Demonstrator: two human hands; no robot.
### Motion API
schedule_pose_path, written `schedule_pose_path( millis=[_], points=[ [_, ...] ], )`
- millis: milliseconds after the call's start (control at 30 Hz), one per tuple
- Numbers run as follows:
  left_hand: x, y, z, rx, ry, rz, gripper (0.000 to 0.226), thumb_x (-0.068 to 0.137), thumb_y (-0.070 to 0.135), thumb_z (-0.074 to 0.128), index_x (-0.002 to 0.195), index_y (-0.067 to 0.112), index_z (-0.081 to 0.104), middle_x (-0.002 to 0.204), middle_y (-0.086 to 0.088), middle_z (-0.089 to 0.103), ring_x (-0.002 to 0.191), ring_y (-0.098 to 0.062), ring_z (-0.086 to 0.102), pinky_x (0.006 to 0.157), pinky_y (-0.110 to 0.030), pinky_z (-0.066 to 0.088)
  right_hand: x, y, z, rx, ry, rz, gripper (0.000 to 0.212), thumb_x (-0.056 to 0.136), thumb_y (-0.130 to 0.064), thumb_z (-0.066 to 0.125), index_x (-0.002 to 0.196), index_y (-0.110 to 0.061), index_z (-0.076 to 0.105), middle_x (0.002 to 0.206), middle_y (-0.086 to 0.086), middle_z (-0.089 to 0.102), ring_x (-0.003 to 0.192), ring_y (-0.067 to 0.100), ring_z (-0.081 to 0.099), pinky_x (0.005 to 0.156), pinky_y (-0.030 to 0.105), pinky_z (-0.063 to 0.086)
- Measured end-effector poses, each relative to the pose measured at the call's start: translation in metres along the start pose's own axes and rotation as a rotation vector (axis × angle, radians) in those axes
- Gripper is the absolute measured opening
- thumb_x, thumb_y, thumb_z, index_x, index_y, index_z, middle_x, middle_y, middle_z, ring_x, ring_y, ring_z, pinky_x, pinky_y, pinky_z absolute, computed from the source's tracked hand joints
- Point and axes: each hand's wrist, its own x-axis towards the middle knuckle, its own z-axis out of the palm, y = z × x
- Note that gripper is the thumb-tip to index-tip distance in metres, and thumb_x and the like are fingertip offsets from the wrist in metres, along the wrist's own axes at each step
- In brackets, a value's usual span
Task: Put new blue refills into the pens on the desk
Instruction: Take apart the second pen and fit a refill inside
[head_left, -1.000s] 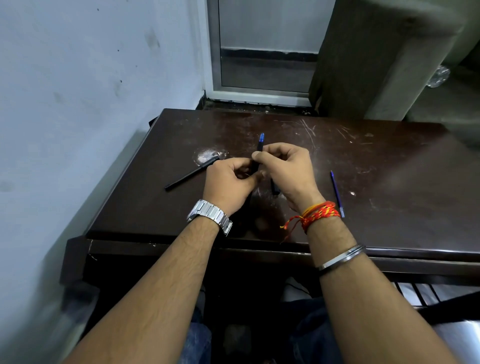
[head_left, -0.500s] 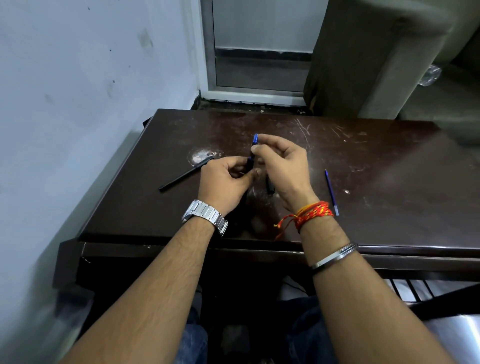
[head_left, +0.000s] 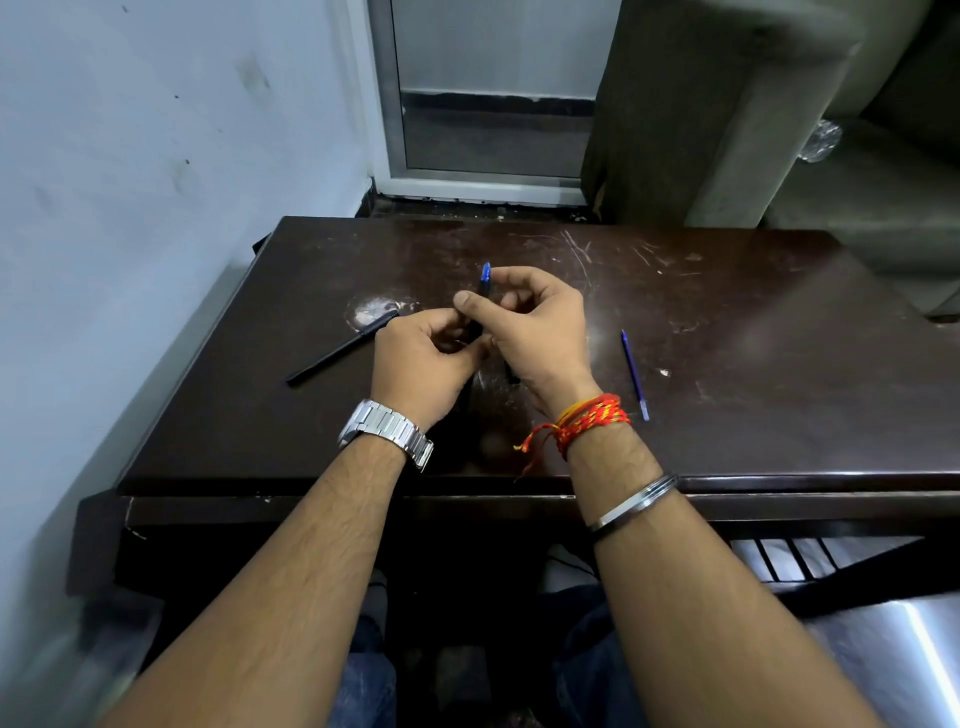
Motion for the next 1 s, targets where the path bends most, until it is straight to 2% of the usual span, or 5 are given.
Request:
schedule_pose_path(
  millis=[233, 600, 700, 800, 1000],
  points=[
    [-0.0018, 0.0027, 0.0007, -0.013, -0.021, 0.007, 0.019, 0.072, 0.013, 0.083, 0.089, 0.017, 0.079, 0.079, 0.007, 0.076, 0.078, -0.007, 0.072, 0.073, -0.026, 0.058, 0.0005, 0.0019, 0.0013, 0.02, -0.017, -0.016, 0.022, 0.071, -0.014, 0.085, 0.086, -0.024, 0.072, 0.063, -0.011, 0.063, 0.063, 0.009, 0.059, 0.063, 0.029, 0.05],
    [-0.0015, 0.0038, 0.0028, 0.021, 0.062, -0.034, 0.03, 0.063, 0.024, 0.088, 0.073, 0.039, 0.065, 0.068, 0.016, 0.068, 0.063, 0.006, 0.063, 0.058, -0.007, 0.046, 0.0001, -0.0002, 0.001, 0.044, -0.046, -0.001, 0.009, 0.078, -0.014, 0.08, 0.078, -0.023, 0.079, 0.073, -0.003, 0.075, 0.071, 0.011, 0.067, 0.069, 0.036, 0.058],
    [-0.0014, 0.0043, 0.0037, -0.012, -0.004, -0.071, 0.014, 0.072, 0.034, 0.076, 0.084, 0.036, 0.069, 0.076, 0.016, 0.071, 0.073, 0.005, 0.068, 0.069, -0.017, 0.054, 0.0004, -0.0016, 0.001, 0.049, -0.03, -0.017, 0.008, 0.078, -0.013, 0.08, 0.085, -0.019, 0.08, 0.08, 0.0, 0.077, 0.076, 0.01, 0.071, 0.075, 0.033, 0.061],
    [-0.0022, 0.0066, 0.0029, -0.021, -0.023, -0.099, 0.025, 0.074, 0.032, 0.059, 0.089, 0.023, 0.077, 0.072, 0.01, 0.074, 0.071, -0.004, 0.071, 0.07, -0.028, 0.059, 0.0015, -0.0018, -0.0013, 0.063, -0.04, -0.002, 0.01, 0.081, -0.011, 0.078, 0.088, -0.018, 0.079, 0.078, 0.0, 0.075, 0.068, 0.003, 0.067, 0.058, 0.02, 0.055],
    [-0.0007, 0.0031, 0.0011, -0.047, 0.005, -0.082, 0.024, 0.067, 0.022, 0.087, 0.083, 0.025, 0.068, 0.075, 0.008, 0.069, 0.064, -0.002, 0.062, 0.063, -0.017, 0.053, 0.003, -0.0007, -0.0038, 0.015, -0.016, -0.002, 0.015, 0.081, -0.015, 0.078, 0.096, -0.014, 0.08, 0.088, 0.0, 0.078, 0.08, 0.006, 0.069, 0.073, 0.025, 0.055]
  ],
)
